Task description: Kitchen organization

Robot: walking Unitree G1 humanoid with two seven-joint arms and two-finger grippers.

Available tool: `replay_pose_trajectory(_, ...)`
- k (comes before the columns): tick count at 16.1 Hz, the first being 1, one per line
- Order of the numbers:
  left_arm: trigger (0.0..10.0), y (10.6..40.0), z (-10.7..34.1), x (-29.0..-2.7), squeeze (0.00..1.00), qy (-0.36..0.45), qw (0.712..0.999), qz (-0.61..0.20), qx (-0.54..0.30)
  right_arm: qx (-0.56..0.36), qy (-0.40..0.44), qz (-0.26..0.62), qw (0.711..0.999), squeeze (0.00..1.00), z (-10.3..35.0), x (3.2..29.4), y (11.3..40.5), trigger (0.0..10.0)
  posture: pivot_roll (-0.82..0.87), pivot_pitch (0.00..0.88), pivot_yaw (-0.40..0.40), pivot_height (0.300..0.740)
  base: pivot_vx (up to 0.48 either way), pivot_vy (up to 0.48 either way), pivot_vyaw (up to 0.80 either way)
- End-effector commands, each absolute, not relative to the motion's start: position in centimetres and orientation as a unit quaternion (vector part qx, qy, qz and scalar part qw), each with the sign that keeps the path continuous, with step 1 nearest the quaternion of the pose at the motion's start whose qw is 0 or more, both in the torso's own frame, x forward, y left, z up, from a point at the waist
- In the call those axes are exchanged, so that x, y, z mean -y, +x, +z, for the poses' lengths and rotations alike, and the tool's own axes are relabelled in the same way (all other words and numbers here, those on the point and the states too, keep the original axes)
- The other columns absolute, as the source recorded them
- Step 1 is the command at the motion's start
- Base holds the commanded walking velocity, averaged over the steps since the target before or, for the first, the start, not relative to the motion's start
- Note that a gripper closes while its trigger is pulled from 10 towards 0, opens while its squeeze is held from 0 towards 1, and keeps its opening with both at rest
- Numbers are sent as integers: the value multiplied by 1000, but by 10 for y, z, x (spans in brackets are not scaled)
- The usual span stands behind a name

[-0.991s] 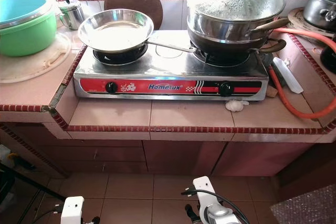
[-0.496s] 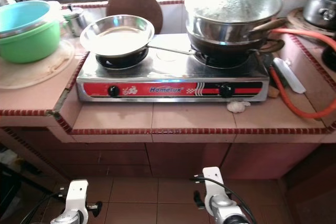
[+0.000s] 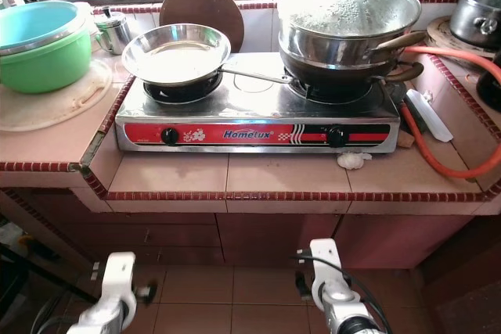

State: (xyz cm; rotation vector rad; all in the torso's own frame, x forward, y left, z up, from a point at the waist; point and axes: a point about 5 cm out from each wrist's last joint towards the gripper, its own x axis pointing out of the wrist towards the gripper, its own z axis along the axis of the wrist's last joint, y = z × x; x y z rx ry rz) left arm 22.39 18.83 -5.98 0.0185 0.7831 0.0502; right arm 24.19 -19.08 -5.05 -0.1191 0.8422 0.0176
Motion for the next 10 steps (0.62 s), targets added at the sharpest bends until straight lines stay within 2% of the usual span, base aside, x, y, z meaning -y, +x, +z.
replay_pose_trajectory(1, 10000, 252, -36, -184, 0, 28, 954, -5, -298, -379, -48, 19, 924, 0, -42, 190, 253, 10000, -124, 0, 2, 740, 0, 0, 0)
replay_pose_trajectory(3, 10000, 270, -18, -187, 0, 38, 969, -9, -246, -355, -54, 35, 933, 0, -36, 188, 260, 10000, -118, 0, 0, 740, 0, 0, 0)
replay_pose_trajectory(5, 10000, 297, 17, -203, 0, 33, 986, 15, -160, -301, -55, 38, 951, 0, -17, 189, 279, 10000, -120, 0, 6, 740, 0, 0, 0)
replay_pose_trajectory(8, 10000, 306, 37, -211, 0, 38, 992, 11, -123, -267, -53, 55, 961, 0, -2, 187, 294, 10000, -123, 0, 13, 740, 0, 0, 0)
replay_pose_trajectory(10, 10000, 302, 41, -216, 0, 35, 992, 2, -122, -238, -58, 72, 967, 0, 8, 186, 301, 10000, -121, 2, 16, 740, 0, 0, 0)
